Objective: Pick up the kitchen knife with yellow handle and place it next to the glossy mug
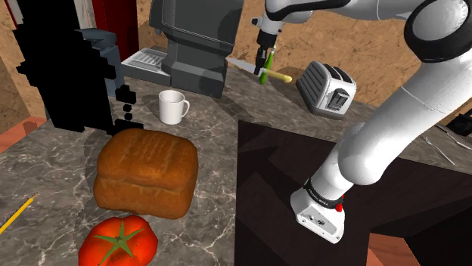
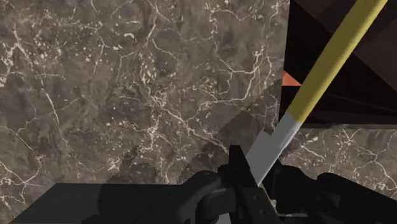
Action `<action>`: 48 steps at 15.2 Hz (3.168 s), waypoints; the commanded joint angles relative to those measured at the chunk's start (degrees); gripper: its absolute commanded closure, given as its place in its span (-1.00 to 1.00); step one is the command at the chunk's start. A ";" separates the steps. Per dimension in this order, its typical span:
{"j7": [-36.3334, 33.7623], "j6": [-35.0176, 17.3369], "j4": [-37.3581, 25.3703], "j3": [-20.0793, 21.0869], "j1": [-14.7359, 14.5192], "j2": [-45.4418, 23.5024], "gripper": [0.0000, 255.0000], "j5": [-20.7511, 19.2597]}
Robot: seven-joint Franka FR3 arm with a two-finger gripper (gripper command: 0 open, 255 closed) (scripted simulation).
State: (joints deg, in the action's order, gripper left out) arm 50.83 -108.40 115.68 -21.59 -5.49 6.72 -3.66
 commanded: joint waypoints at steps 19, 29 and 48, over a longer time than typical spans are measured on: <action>-29.24 0.11 12.92 18.81 -11.48 12.47 1.00 2.24; -34.83 -4.61 16.25 22.68 -13.88 11.03 1.00 3.68; -35.00 -20.21 25.50 22.77 -13.86 4.67 1.00 3.55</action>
State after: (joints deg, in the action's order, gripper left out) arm 15.81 -127.82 140.93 1.20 -19.37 11.91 -0.08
